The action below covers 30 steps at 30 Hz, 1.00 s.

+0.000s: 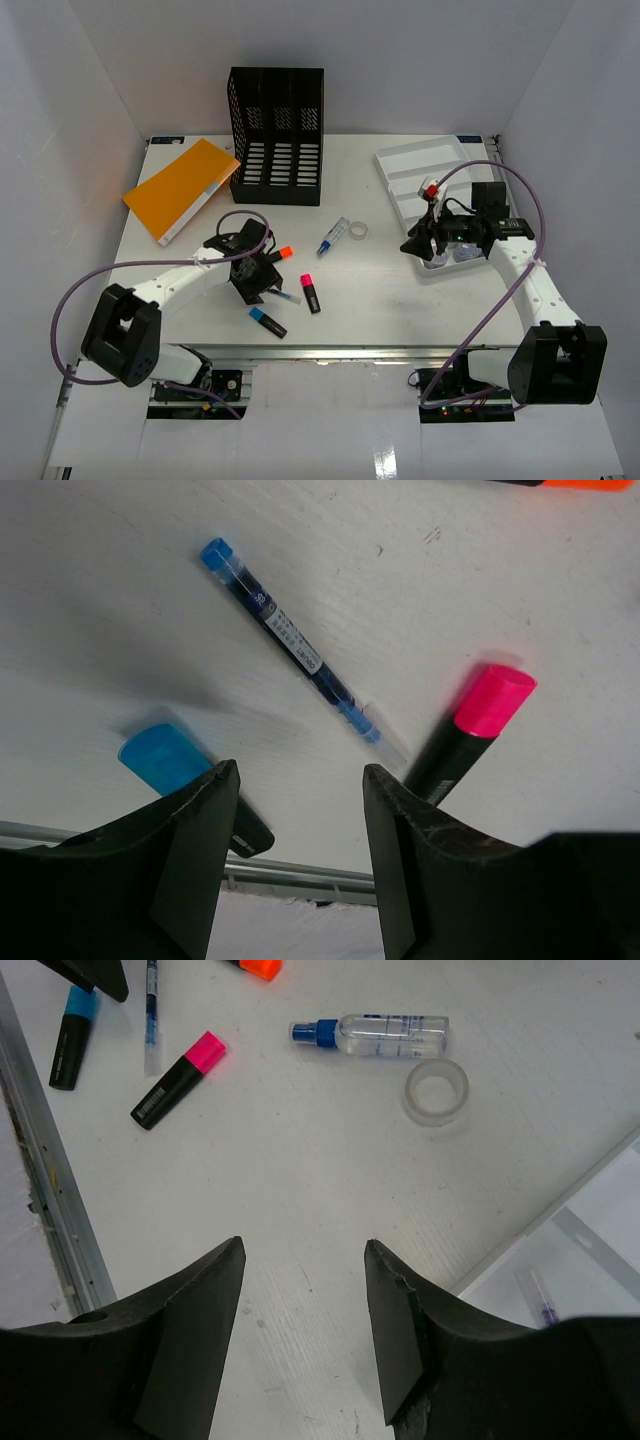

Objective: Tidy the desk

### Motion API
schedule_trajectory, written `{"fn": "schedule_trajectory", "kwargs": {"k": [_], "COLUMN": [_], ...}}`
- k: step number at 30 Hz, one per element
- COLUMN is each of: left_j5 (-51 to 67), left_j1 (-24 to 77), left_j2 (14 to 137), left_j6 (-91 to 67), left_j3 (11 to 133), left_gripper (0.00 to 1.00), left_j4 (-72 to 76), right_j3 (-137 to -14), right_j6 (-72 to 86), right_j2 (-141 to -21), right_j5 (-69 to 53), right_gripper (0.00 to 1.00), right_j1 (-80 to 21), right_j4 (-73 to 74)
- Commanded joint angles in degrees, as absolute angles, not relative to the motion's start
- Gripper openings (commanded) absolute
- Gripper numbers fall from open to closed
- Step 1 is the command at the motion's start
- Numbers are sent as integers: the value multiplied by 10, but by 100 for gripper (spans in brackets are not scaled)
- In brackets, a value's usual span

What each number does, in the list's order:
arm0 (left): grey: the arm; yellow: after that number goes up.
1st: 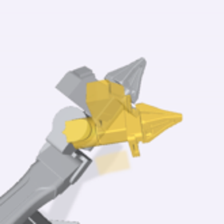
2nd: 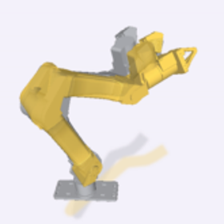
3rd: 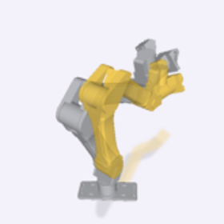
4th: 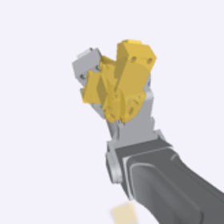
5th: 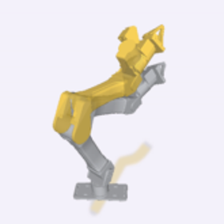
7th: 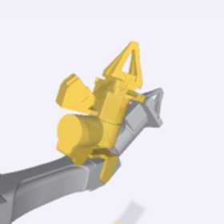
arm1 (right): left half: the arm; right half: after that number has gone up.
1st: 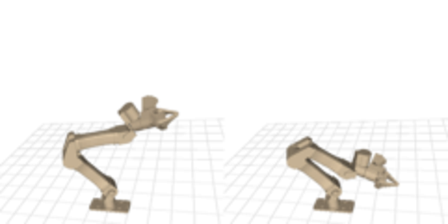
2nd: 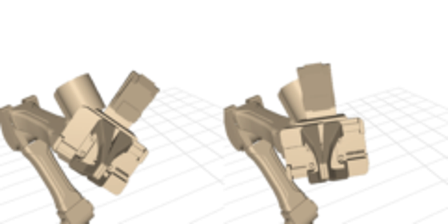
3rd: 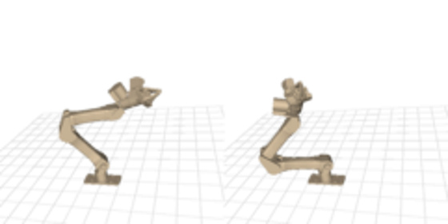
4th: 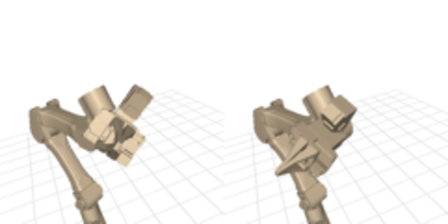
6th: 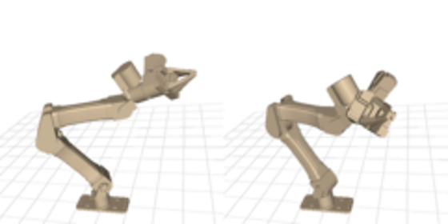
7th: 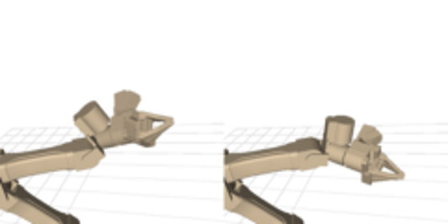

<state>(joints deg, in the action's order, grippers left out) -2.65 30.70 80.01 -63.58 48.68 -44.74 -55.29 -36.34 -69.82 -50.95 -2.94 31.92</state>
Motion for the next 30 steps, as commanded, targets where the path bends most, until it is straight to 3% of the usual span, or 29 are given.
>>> {"fn": "schedule_trajectory", "kwargs": {"k": [1, 13, 22, 30], "left_j5": [-44, -58, -74, -83], "left_j1": [306, 295, 288, 279], "left_j2": [843, 947, 945, 920], "left_j6": [-660, -669, -672, -680], "left_j3": [520, 542, 537, 549], "left_gripper": [64, 62, 34, 20], "left_j4": [-443, -424, -439, -441], "right_j3": [-550, -550, -550, -549], "right_j6": [-361, -369, -372, -373], "right_j2": [-673, -655, -649, -650], "right_j5": [-540, -558, -561, -563], "right_gripper": [58, 59, 59, 59], "right_j1": [-14, 3, 14, 20], "right_j4": [312, 323, 325, 327]}}
